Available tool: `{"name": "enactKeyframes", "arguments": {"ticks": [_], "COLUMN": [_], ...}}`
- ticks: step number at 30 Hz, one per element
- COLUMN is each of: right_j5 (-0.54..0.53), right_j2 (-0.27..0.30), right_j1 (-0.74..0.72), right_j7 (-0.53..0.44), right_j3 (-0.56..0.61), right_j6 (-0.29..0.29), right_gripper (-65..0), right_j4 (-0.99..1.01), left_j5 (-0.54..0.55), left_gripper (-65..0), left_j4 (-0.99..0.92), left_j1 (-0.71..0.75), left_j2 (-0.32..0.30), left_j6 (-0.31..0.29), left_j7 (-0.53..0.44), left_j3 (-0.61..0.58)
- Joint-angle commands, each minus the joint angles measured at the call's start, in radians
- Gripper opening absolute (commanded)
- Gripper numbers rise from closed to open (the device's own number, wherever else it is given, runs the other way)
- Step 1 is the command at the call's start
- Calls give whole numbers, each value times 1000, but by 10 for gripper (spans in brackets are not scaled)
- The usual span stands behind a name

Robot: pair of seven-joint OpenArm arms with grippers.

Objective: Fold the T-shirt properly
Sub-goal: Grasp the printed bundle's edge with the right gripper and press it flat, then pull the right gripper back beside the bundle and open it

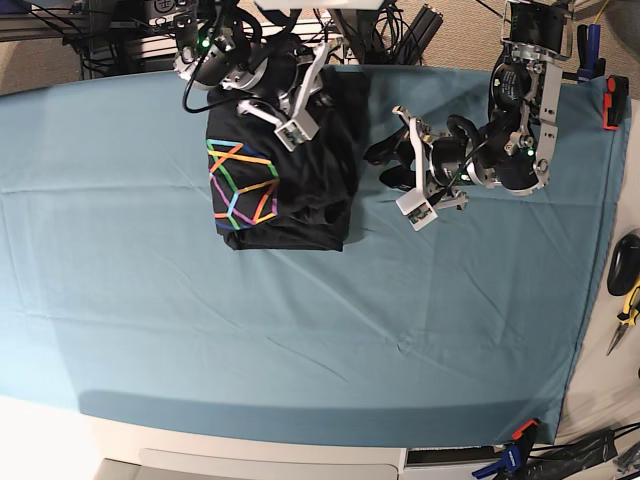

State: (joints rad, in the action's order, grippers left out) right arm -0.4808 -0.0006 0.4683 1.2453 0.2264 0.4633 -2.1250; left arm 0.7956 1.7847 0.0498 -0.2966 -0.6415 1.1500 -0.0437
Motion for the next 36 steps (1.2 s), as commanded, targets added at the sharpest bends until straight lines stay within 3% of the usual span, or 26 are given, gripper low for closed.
{"name": "enactKeyframes", "arguments": {"ticks": [1,4,9,15,21,26,30,33,36], "right_j5": [-63,-125,-111,-1,83,324,496,488,345], "right_j2": [-5,-5,-5,-5,-5,-5,-8,-25,-27], "right_j1": [0,0,0,0,-73,-197,-299,-377,-480], "right_j7": [-14,-6,-6,-18,-56,-246,-274,-268,-218], "right_j3": [4,4,3,3,1,1,-27,-146,-313], "right_j6": [18,46,46,66,68,63,-55,-97,-96], "right_gripper": [-650,-650,-633,-348,-344,-344,-344,-317,-288], "right_j4": [-14,-14,-14,-14,-32,-74,-50,63,237], "left_j5": [21,21,20,20,19,-4,-18,-34,-34], "left_gripper": [-412,-412,-412,-412,-412,-412,-412,-412,-412], "left_j4": [16,16,16,16,16,16,16,15,15], "left_j1": [-14,-14,-14,-14,-14,-14,-14,-13,-8], "left_j2": [-5,-5,-5,-5,-5,-5,-5,-6,-5], "left_j6": [-6,-6,-6,-6,-6,-6,-6,-6,-6], "left_j7": [-24,-24,-24,-24,-24,-25,-25,-24,-29], "left_j3": [5,5,5,5,5,5,5,5,5]}}
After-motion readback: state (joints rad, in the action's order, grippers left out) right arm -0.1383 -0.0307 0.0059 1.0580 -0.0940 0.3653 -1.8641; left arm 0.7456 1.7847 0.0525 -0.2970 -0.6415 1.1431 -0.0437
